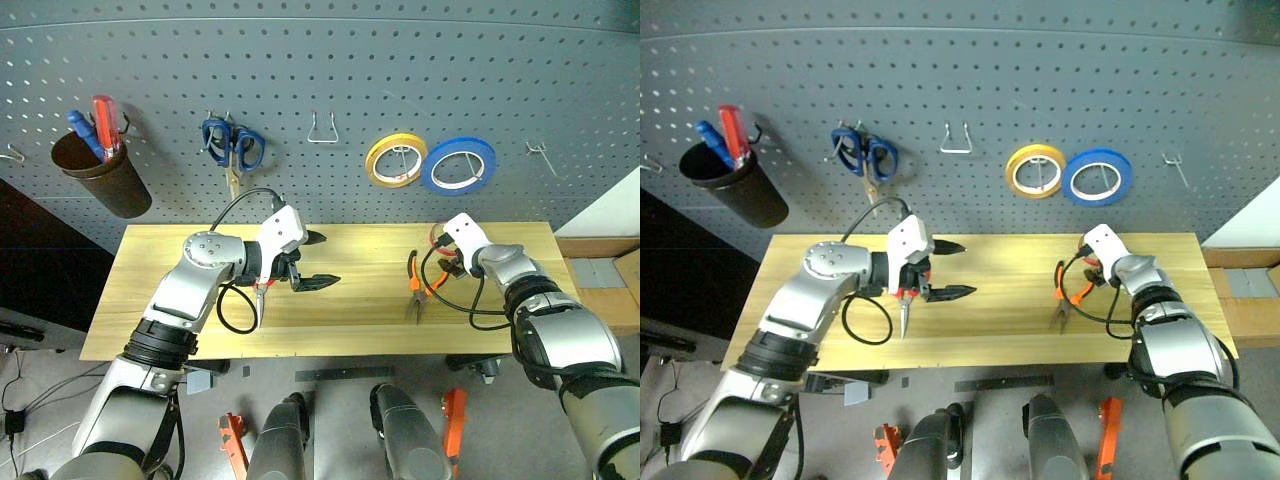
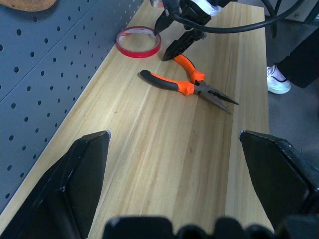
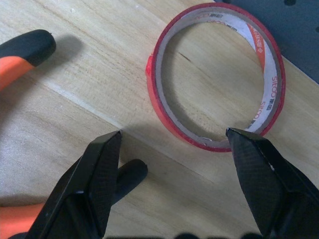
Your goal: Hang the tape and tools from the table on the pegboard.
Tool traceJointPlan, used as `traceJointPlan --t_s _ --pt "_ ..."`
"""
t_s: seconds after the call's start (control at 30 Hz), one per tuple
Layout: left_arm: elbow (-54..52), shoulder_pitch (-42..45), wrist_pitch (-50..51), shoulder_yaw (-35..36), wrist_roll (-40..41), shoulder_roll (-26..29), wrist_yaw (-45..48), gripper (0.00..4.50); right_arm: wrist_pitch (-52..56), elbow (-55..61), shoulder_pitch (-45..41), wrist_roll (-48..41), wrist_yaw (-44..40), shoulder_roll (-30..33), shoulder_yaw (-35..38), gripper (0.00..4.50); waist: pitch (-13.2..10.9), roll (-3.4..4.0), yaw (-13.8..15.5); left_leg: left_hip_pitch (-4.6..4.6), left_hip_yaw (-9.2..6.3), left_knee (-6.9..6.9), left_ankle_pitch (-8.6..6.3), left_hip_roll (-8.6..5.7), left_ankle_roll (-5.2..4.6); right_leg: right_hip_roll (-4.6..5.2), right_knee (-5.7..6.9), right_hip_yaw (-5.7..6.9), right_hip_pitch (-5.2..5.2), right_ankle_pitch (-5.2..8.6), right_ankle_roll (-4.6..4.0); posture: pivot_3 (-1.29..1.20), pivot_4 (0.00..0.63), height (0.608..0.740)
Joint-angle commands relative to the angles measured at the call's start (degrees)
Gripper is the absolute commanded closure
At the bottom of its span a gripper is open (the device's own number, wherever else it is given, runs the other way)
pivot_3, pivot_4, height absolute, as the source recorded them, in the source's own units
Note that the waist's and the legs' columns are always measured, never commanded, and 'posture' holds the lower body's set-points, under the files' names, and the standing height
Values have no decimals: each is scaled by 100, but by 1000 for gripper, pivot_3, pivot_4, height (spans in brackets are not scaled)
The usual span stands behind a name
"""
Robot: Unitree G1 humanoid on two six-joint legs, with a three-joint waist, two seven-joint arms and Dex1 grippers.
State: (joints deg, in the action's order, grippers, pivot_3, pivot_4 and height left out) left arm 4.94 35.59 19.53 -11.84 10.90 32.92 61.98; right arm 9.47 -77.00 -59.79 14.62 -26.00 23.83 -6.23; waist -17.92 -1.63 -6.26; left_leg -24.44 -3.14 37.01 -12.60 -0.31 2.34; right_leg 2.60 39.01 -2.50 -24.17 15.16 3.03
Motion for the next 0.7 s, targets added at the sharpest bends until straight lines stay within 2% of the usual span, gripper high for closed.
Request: traceJointPlan --t_s 0.03,0.17,0.27,0.53,0.7 --pt "-310 36 6 120 62 76 16 41 111 -33 -132 17 -27 111 52 1098 0 0 12 0 0 0 0 0 0 0 0 0 0 0 0 -31 280 740" --pt "-345 13 25 123 63 96 13 41 184 -50 -83 74 -129 138 -7 1098 0 0 47 0 0 0 0 0 0 0 1 0 0 0 0 -30 280 740" --pt "-310 35 7 105 55 98 17 41 238 -50 -16 46 -161 161 30 1688 0 0 77 0 0 0 0 0 0 0 1 0 0 0 0 -35 283 740" --pt "-240 69 -45 79 42 74 31 41 221 -28 135 145 -225 206 -75 4408 1 -1 132 0 0 2 0 -1 0 0 1 1 0 0 0 -40 281 740" --pt "-220 84 -56 75 41 55 26 41 120 -10 207 294 -271 323 -188 4464 1 -1 133 0 -1 4 0 -1 1 0 2 1 1 0 0 -50 283 740"
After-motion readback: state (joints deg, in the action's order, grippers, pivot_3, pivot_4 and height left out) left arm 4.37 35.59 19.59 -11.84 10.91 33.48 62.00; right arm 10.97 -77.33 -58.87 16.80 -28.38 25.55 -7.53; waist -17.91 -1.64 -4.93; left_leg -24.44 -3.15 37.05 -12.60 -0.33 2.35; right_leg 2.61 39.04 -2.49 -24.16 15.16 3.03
